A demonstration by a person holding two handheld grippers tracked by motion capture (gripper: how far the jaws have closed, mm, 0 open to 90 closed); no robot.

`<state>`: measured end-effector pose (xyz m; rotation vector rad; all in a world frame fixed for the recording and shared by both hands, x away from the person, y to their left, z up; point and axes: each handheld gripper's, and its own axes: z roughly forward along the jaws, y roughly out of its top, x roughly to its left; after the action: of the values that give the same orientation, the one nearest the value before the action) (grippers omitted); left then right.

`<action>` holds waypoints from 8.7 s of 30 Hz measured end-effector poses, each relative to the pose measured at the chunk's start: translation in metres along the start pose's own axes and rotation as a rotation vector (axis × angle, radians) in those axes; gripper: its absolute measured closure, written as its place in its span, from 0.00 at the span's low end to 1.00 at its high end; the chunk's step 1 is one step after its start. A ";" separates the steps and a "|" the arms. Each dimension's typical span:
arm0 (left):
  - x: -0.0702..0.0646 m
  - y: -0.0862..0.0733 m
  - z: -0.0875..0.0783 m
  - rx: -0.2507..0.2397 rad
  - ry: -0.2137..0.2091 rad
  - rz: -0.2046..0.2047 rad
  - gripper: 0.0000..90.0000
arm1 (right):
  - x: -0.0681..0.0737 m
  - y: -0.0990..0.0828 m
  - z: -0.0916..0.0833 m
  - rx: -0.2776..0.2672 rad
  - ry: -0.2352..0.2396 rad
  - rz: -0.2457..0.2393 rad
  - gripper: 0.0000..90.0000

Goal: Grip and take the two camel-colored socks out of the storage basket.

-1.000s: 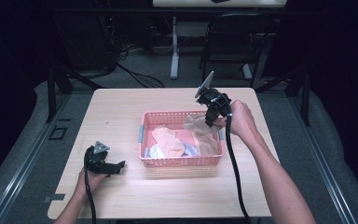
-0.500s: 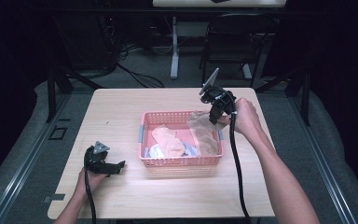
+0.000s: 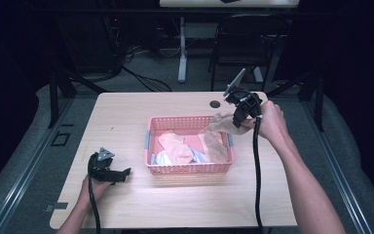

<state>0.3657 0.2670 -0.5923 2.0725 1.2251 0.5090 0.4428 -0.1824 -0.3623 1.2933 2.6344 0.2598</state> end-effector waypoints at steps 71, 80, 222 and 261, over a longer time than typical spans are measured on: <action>0.000 0.000 0.000 0.000 0.003 0.000 0.00 | -0.097 -0.122 0.106 0.059 0.095 0.378 0.19; 0.000 0.000 0.000 0.000 0.004 0.000 0.00 | -0.095 -0.120 0.078 0.006 0.117 0.351 0.11; 0.000 0.000 0.000 -0.002 -0.001 0.005 0.00 | 0.037 0.032 0.096 0.110 0.052 -0.064 0.94; 0.000 0.000 0.000 -0.001 0.000 0.005 0.00 | 0.022 0.030 0.011 0.042 0.023 -0.074 0.93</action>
<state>0.3659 0.2668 -0.5924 2.0751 1.2189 0.5117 0.4557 -0.1464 -0.3681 1.2093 2.7139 0.2104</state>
